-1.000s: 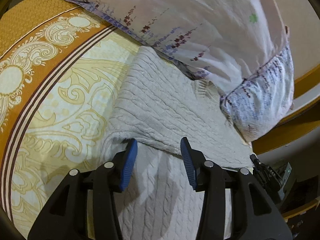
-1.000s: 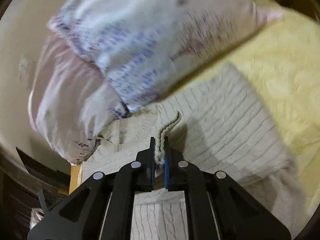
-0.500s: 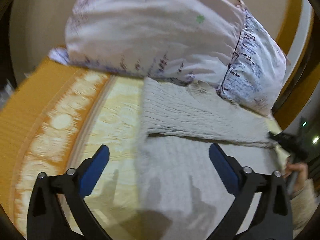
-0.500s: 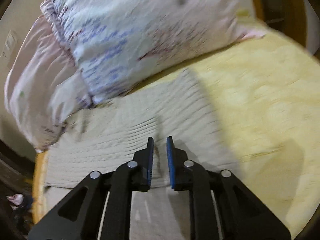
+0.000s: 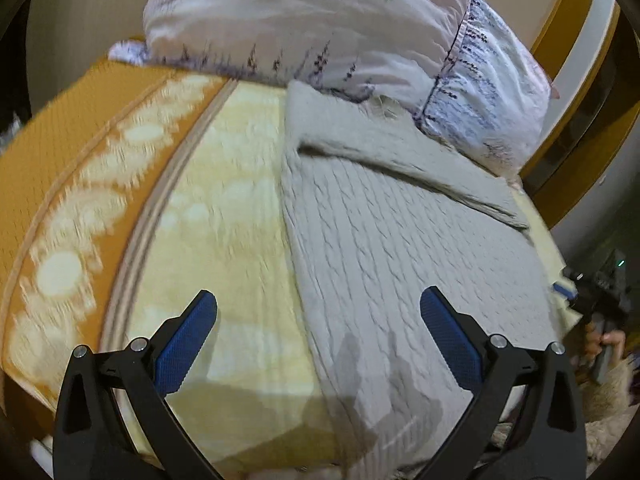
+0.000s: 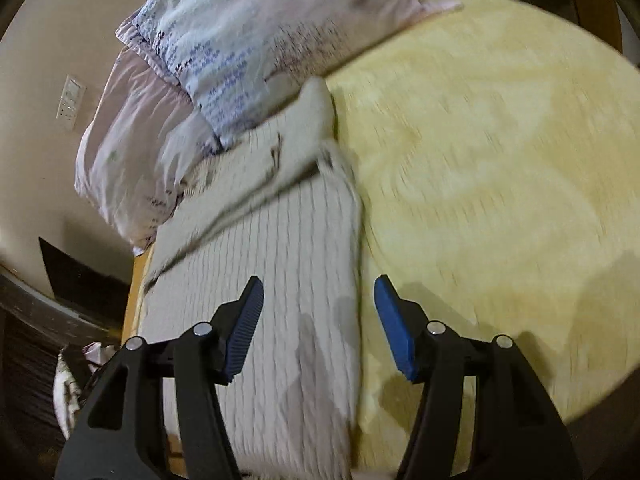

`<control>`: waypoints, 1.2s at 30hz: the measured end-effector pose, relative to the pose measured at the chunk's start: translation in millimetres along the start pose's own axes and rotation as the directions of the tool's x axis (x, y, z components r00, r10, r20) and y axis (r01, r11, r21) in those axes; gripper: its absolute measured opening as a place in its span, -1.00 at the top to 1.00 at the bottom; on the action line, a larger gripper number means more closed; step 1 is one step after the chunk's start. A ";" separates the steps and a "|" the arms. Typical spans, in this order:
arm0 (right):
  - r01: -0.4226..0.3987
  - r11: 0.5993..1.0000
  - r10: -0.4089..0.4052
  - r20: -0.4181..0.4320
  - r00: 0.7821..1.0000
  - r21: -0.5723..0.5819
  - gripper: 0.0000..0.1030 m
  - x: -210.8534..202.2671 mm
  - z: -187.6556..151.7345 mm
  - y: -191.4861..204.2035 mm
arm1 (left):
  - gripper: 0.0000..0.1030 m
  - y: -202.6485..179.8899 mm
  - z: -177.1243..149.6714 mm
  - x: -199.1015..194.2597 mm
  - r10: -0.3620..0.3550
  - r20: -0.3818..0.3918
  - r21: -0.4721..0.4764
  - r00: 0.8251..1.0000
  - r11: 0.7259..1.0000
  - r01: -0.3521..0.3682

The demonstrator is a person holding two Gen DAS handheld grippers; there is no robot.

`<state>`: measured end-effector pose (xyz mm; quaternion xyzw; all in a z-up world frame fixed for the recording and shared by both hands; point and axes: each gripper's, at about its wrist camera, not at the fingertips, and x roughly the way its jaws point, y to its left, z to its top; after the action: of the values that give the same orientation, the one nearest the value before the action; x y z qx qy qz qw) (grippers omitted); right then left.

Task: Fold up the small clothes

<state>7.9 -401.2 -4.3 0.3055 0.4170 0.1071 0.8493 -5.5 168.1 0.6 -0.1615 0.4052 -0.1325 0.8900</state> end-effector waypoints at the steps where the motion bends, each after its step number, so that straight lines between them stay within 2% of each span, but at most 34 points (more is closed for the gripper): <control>1: -0.007 1.000 0.007 -0.006 1.000 0.002 -0.06 -1.9 -5.2 -1.9 | -0.97 0.7 -2.4 -0.2 -0.010 -0.006 -0.008 1.000 1.000 0.010; 5: -0.030 1.000 0.031 -0.035 0.999 0.008 0.05 -2.1 -20.6 -6.9 | -0.72 -1.2 -15.2 -4.6 -0.032 -0.016 -0.022 0.999 0.999 0.032; 6: -0.046 0.999 0.047 -0.046 0.998 0.011 0.11 -1.1 -24.6 -9.0 | -0.59 -1.3 -17.1 -5.2 -0.051 -0.025 -0.030 0.998 0.998 0.050; 10: -0.127 0.991 0.129 -0.077 0.989 0.038 0.22 0.7 -34.7 -10.5 | -0.50 -2.7 -29.0 -11.9 -0.088 -0.023 -0.056 0.996 0.995 0.086; 13: -0.199 0.978 0.206 -0.134 0.969 0.063 0.46 5.8 -45.6 -10.9 | -0.32 -6.9 -39.8 -16.3 -0.132 -0.030 -0.074 0.991 0.989 0.130; 19: -0.288 0.954 0.298 -0.191 0.935 0.078 0.54 6.8 -64.5 -7.6 | -0.09 -12.5 -55.4 -23.0 -0.186 -0.042 -0.122 0.982 0.976 0.179; 25: -0.335 0.942 0.332 -0.267 0.905 0.038 0.59 6.8 -85.4 4.6 | 0.09 -13.9 -68.7 -28.3 -0.210 -0.053 -0.194 0.976 0.961 0.196; 27: -0.346 0.938 0.338 -0.283 0.898 0.022 0.59 7.7 -89.9 9.6 | 0.19 -13.3 -73.8 -27.4 -0.237 -0.061 -0.232 0.970 0.948 0.217; 28: -0.348 0.938 0.336 -0.288 0.897 0.012 0.61 8.6 -91.2 11.8 | 0.24 -13.2 -76.6 -23.9 -0.257 -0.077 -0.255 0.963 0.939 0.230; 30: -0.352 0.936 0.337 -0.292 0.895 0.002 0.76 11.7 -92.6 16.9 | 0.27 -12.8 -80.0 -22.9 -0.268 -0.075 -0.277 0.961 0.931 0.238; 34: -0.363 0.931 0.343 -0.261 0.902 -0.030 0.87 8.7 -87.7 25.4 | 0.63 -12.1 -76.7 -22.2 -0.295 -0.071 -0.295 0.953 0.919 0.262; 36: -0.362 0.930 0.339 -0.232 0.912 -0.067 0.87 2.1 -83.9 32.1 | 0.77 -15.6 -74.5 -21.7 -0.279 -0.081 -0.275 0.957 0.929 0.247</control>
<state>-53.3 -338.9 -25.2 0.3152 0.4388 0.3129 0.7812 -77.9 148.4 -24.7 -0.3226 0.4459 -0.2052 0.8093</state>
